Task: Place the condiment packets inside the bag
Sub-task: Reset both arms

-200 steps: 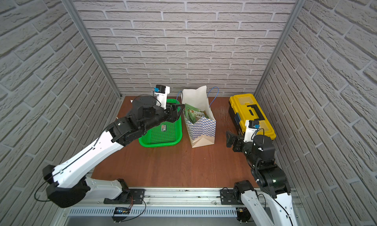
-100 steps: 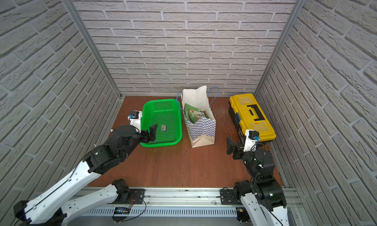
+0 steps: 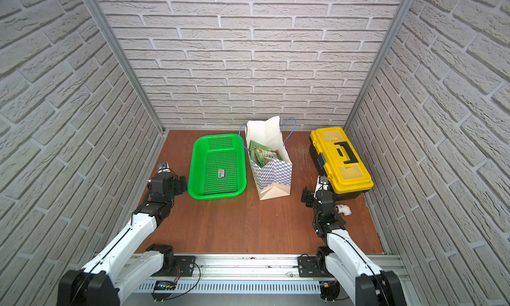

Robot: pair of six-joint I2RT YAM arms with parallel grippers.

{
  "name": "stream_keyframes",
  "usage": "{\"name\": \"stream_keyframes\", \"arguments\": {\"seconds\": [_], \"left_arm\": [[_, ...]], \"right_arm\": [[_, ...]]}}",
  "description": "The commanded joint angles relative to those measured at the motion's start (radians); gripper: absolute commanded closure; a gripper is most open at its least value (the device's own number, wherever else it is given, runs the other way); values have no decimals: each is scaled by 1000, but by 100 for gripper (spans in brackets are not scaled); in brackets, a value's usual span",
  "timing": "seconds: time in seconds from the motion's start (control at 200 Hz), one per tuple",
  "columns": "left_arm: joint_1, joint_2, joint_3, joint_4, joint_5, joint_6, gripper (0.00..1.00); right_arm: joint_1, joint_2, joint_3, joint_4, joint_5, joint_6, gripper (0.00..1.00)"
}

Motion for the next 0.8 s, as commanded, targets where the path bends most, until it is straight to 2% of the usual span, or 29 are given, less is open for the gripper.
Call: {"name": "stream_keyframes", "arguments": {"seconds": [0.0,0.1,0.195,0.25,0.365,0.41,0.48,0.58,0.63,0.705,0.795], "left_arm": [[100,94,-50,298,137,62,2],[161,220,-51,376,166,21,2],[167,300,-80,535,207,59,2],[166,338,-105,642,238,85,2],[162,413,-84,727,249,109,2],[146,460,-84,785,213,124,2],[111,479,-62,765,184,155,2],[60,535,-68,846,189,226,2],[56,578,-59,869,252,254,2],[38,605,-80,935,244,275,2],[39,606,-77,932,243,274,2]], "right_arm": [[-14,163,-17,433,59,-3,1],[-18,308,-7,631,28,-37,1],[-18,333,55,556,21,-94,1],[-19,344,57,572,5,-116,1],[-19,479,22,773,-35,-154,1],[-19,571,19,873,-53,-163,1],[-13,700,20,1049,-84,-196,1],[-8,600,23,890,-74,-185,1],[-8,605,84,797,-35,-172,1],[-12,628,187,645,-13,-162,1],[-19,585,136,671,-17,-150,1]]}}
